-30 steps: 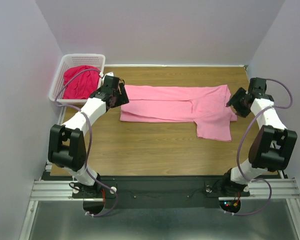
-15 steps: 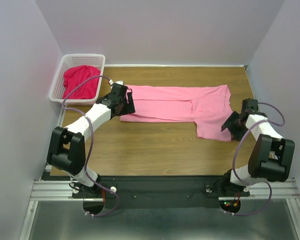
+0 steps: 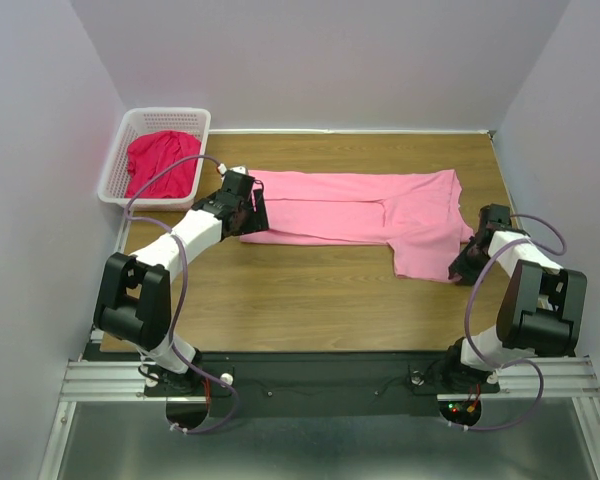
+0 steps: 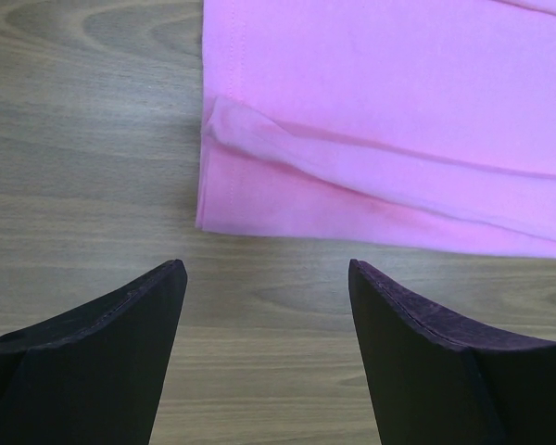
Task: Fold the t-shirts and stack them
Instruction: Fold the tshirt
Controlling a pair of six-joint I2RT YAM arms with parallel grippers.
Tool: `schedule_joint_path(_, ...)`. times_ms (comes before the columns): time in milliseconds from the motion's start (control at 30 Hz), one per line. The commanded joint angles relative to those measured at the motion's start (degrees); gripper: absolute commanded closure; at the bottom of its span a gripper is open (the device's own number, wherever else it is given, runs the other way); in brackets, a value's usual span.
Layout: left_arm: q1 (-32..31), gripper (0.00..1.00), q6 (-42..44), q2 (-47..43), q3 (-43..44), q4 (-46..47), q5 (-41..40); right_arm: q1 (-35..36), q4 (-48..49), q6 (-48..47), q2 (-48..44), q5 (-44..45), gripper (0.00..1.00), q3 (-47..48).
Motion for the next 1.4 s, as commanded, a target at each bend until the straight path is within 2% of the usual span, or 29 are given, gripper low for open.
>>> schedule_joint_path(0, -0.2, 0.18, 1.0, -1.5, -0.6, 1.3, -0.2, 0.1, 2.5, 0.0, 1.0, 1.1, 0.70, -1.2)
schedule_joint_path(33, -0.2, 0.18, 1.0, -1.6, -0.7, 1.5, -0.1, 0.1, 2.5, -0.1, 0.9, 1.2, 0.78, -1.0)
schedule_joint_path(200, -0.1, 0.18, 0.9, -2.0, -1.7, 1.9, 0.0, 0.2, 2.5, -0.9, 0.1, 1.3, 0.99, 1.5)
schedule_joint_path(400, -0.2, 0.18, 0.9, -2.4, -2.0, 1.9, -0.1, 0.2, 2.5, 0.9, 0.3, -3.8, 0.99, 7.2)
schedule_joint_path(767, -0.2, 0.18, 0.5, -2.3, -2.5, 1.8, -0.2, 1.6, 4.0, 4.9, 10.6, -10.6, 0.99, 28.7)
schedule_joint_path(1100, -0.2, 0.18, -0.4, -2.4, -2.6, 0.9, -0.5, 5.2, 5.4, 6.2, 22.2, -12.0, 0.99, 42.8)
schedule_joint_path(1367, -0.2, 0.18, -1.2, -2.1, -2.4, 0.1, -1.0, 5.4, 6.5, 6.7, 27.8, -10.2, 0.99, 48.7)
